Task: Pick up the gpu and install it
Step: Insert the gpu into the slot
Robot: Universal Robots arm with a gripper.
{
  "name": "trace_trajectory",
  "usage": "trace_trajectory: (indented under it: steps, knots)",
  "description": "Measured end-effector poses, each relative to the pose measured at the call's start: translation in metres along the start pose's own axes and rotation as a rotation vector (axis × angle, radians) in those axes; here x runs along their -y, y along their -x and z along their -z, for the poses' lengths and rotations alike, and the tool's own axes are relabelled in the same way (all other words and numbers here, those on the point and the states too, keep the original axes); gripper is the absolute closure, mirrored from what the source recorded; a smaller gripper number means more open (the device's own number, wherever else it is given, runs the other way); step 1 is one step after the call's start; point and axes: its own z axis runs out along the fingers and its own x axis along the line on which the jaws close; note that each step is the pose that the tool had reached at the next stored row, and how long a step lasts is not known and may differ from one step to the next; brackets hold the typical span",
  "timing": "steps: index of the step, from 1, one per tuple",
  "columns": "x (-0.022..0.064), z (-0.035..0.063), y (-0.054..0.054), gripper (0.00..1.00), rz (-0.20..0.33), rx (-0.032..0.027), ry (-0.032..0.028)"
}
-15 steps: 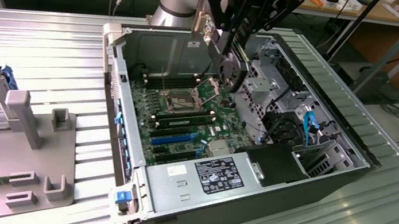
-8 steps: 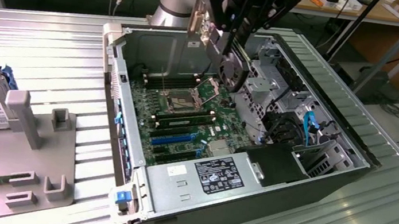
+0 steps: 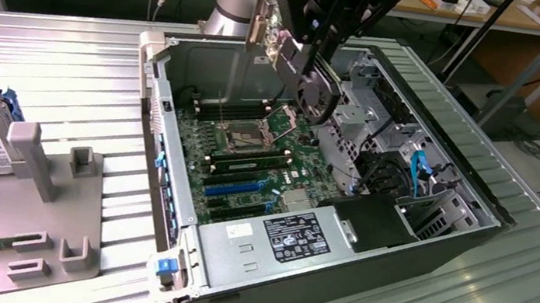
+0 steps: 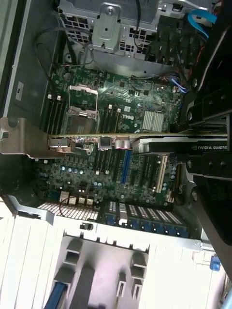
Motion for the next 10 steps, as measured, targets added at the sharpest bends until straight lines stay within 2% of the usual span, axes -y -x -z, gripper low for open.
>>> trace_trajectory:
  steps: [2, 10]
  knots:
    - [0.0000, 0.0000, 0.0000, 0.73, 0.032, -0.0015, 0.0008]
    - [0.0000, 0.0000, 0.0000, 0.73, 0.101, -0.0047, 0.0025]
